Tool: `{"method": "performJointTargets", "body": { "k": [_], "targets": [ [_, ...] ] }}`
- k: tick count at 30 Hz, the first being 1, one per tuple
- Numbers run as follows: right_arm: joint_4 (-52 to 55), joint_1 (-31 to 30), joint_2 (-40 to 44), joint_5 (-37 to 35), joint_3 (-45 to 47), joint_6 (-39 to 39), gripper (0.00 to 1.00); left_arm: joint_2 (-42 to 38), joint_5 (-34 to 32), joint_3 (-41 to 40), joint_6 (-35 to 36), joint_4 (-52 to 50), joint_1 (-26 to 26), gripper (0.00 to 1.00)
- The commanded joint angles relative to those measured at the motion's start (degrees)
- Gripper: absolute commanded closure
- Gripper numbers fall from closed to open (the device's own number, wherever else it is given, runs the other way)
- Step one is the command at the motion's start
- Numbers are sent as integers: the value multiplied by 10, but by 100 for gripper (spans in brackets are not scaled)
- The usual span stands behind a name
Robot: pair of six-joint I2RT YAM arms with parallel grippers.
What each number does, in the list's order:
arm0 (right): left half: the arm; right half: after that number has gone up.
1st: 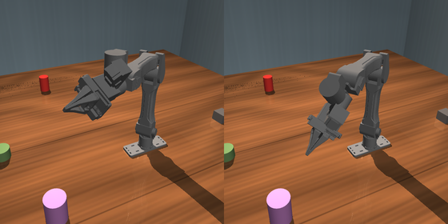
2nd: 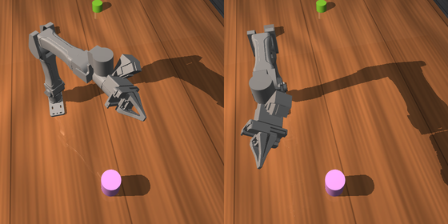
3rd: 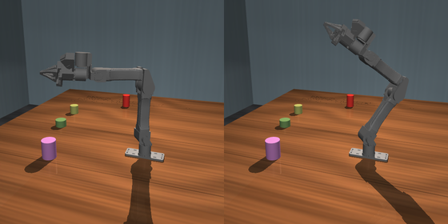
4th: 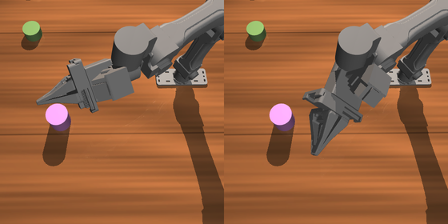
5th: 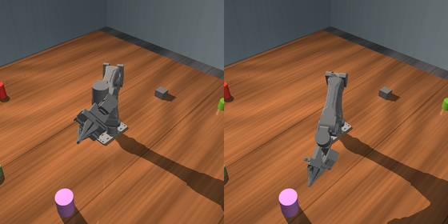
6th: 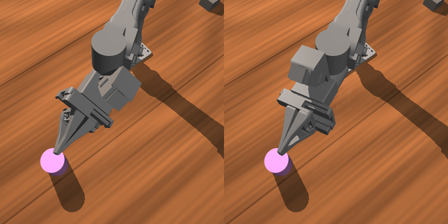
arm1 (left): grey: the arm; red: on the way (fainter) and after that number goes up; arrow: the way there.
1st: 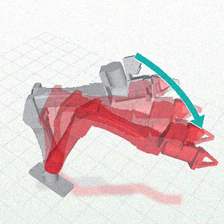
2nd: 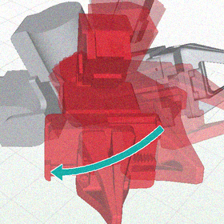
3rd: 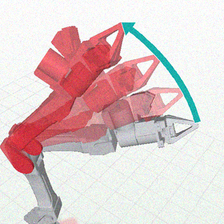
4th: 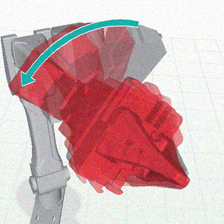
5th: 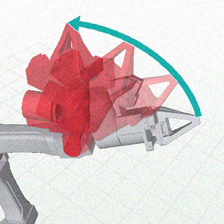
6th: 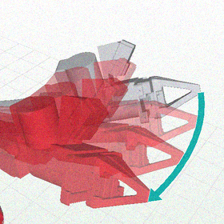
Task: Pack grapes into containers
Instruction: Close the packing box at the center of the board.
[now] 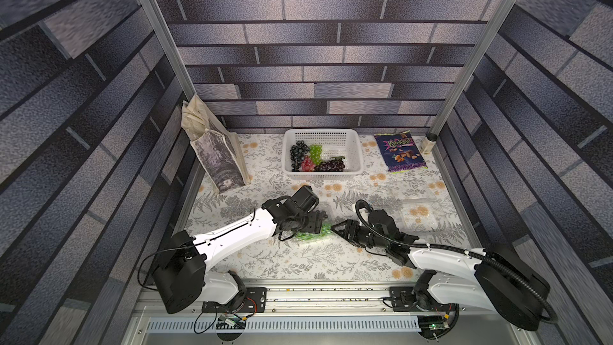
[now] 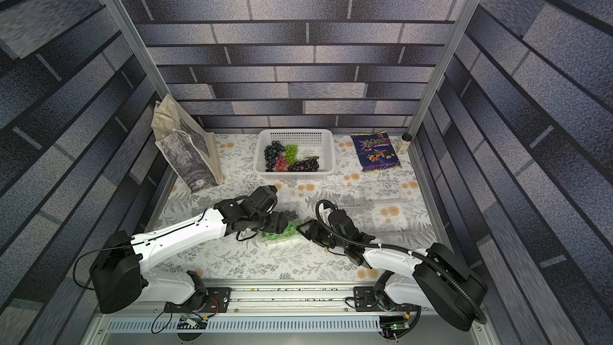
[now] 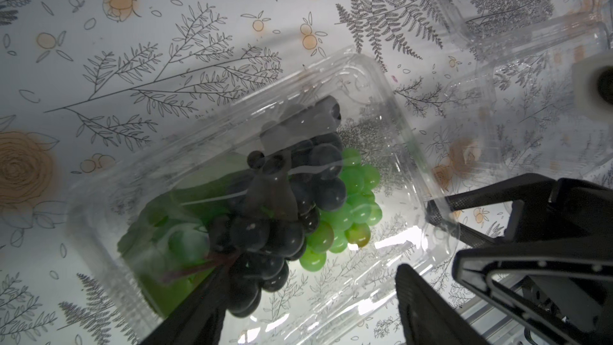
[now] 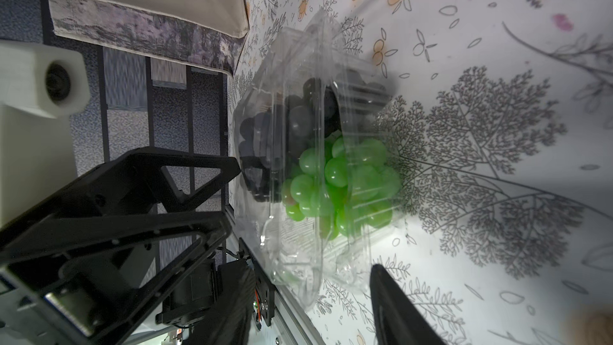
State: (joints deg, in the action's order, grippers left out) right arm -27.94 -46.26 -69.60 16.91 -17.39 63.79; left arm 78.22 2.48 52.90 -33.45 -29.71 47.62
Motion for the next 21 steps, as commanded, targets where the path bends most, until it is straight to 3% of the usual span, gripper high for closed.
{"method": "performJointTargets", "body": {
  "k": [1, 9, 21],
  "targets": [
    [-33, -5, -1, -9, 13, 14, 44, 16, -7, -16, -1, -39, 3, 19],
    [-34, -5, -9, -17, 21, 22, 55, 16, -8, -15, 6, -49, -2, 19],
    [-128, -6, -96, -10, 25, 46, 67, 2, -1, -20, 6, -49, -19, 19]
  ]
}}
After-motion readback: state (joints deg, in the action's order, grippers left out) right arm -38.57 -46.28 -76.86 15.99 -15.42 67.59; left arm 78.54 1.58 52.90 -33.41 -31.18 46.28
